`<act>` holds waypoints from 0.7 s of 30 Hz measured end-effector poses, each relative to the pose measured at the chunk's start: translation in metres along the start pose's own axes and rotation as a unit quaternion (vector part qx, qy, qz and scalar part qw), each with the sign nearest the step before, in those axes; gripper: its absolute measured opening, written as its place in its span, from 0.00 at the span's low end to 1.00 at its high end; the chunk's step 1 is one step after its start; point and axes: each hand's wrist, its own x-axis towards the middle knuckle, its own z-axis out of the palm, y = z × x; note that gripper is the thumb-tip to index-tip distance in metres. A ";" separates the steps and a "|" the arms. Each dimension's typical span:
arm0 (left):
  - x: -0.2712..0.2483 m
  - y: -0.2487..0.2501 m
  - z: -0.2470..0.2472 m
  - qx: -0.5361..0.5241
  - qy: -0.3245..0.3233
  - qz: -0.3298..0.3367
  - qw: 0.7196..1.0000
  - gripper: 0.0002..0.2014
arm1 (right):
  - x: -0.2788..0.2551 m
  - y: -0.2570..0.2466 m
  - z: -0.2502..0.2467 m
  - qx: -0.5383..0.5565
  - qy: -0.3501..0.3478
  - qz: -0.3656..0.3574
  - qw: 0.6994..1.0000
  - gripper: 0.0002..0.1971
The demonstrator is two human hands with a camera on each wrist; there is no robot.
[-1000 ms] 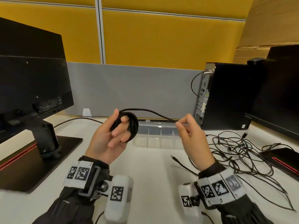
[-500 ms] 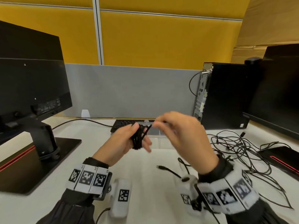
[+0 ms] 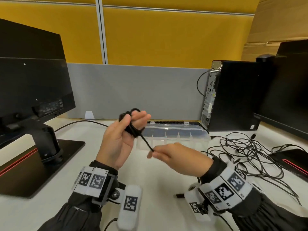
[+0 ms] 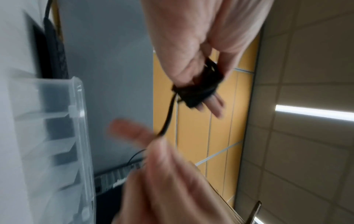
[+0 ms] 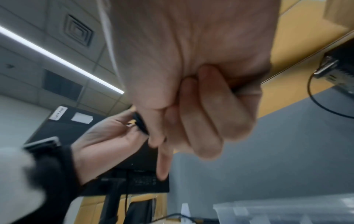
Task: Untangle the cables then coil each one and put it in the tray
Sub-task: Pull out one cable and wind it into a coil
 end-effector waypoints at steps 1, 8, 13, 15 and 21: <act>0.003 0.000 -0.003 0.010 0.018 0.019 1.000 0.12 | -0.004 -0.003 0.002 -0.011 -0.021 -0.007 1.000 0.16; -0.001 -0.012 -0.012 0.415 -0.080 -0.048 0.905 0.12 | -0.008 -0.024 -0.026 -0.085 0.196 -0.076 0.974 0.11; -0.009 -0.001 -0.004 0.264 -0.190 -0.133 0.936 0.24 | 0.008 0.000 -0.042 -0.059 0.280 -0.033 0.958 0.12; -0.011 0.000 -0.002 0.213 -0.159 -0.117 0.957 0.21 | 0.013 0.011 -0.038 -0.013 0.212 -0.019 0.977 0.13; -0.004 0.010 -0.002 -0.059 0.012 -0.044 0.997 0.11 | 0.004 0.020 -0.019 0.040 0.019 0.028 0.999 0.13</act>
